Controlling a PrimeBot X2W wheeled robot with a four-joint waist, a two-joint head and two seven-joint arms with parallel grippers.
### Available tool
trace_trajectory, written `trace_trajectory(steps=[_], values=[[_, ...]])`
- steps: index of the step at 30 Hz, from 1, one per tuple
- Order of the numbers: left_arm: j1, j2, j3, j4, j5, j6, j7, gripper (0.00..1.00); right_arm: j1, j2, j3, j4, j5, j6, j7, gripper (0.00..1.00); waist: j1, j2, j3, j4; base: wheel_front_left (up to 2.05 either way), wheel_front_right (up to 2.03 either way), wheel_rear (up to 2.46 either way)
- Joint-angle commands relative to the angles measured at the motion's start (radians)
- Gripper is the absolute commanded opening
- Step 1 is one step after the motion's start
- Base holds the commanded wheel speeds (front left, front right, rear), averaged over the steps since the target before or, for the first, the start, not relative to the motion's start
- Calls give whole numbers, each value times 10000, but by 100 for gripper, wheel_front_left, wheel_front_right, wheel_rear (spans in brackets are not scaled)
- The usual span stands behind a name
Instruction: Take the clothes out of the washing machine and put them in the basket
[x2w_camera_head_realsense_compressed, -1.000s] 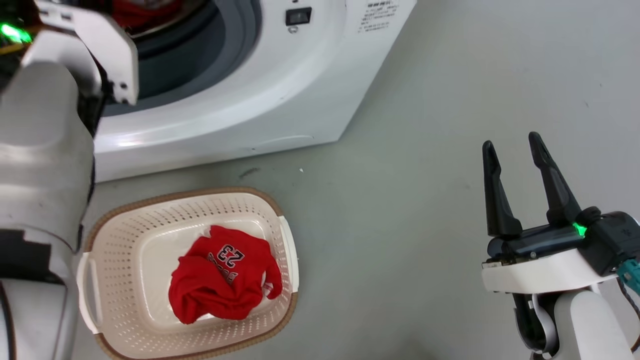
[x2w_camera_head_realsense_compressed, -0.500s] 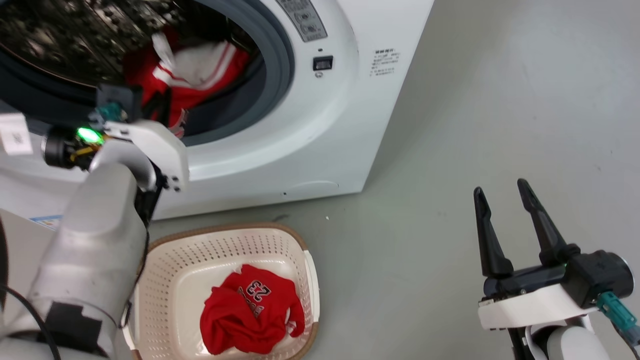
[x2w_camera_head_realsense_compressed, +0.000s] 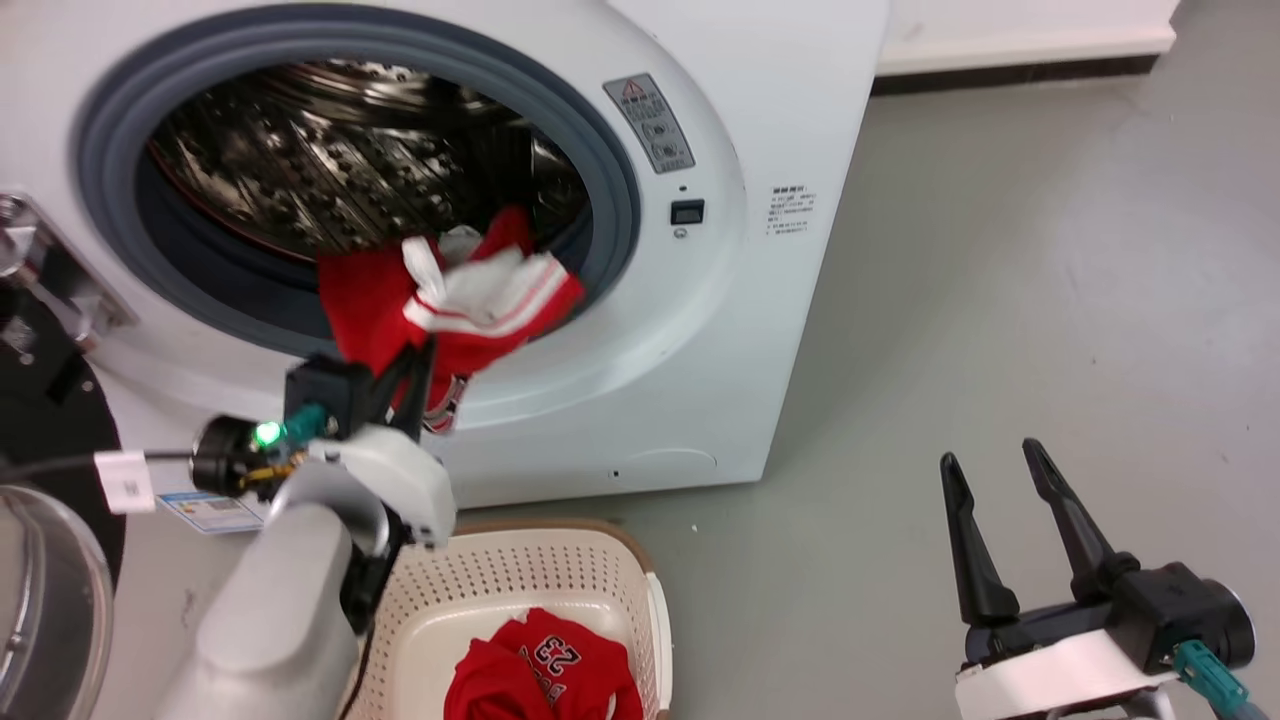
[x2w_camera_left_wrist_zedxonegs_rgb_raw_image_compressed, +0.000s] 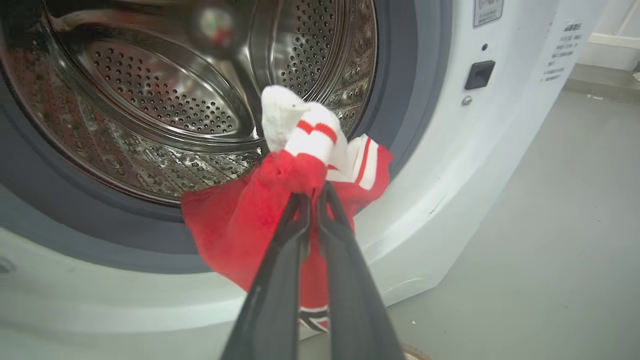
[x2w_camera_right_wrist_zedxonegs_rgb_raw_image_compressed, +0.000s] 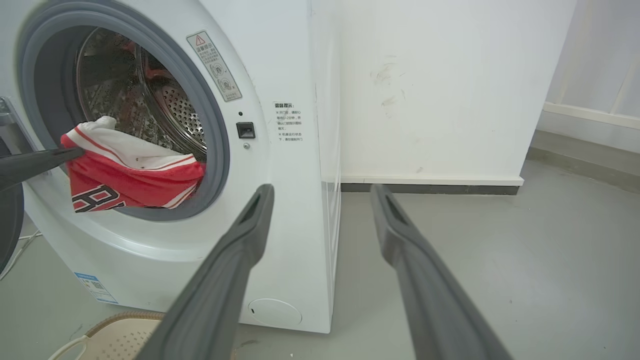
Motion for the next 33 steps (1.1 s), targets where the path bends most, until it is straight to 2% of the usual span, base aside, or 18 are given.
trace_trajectory(steps=[1, 9, 17, 25, 33], values=[[467, 39, -45, -371, -18, 87, -49, 0, 171, 16, -23, 56, -34, -7, -20, 100, 2, 0, -350, 159, 0, 0, 0], [2392, 251, -396, -2158, -167, 209, 603, 0, 456, 16, -75, 88, 27, -7, -20, 100, 2, 0, -799, 371, 0, 0, 0], [3557, 337, -627, -3062, -382, 294, 1117, 0, 365, 14, -38, 26, 60, -9, -20, 100, 2, 0, -578, 323, 0, 0, 0], [4178, 162, -855, -2855, -628, 220, 1122, 0, 42, 16, -85, -28, -3, -7, -20, 100, 2, 0, 15, 124, 0, 0, 0], [4406, -85, -1133, -2048, -761, 85, 891, 0, -250, 16, -196, -103, 2, -7, -20, 100, 2, 0, 509, -86, 0, 0, 0]])
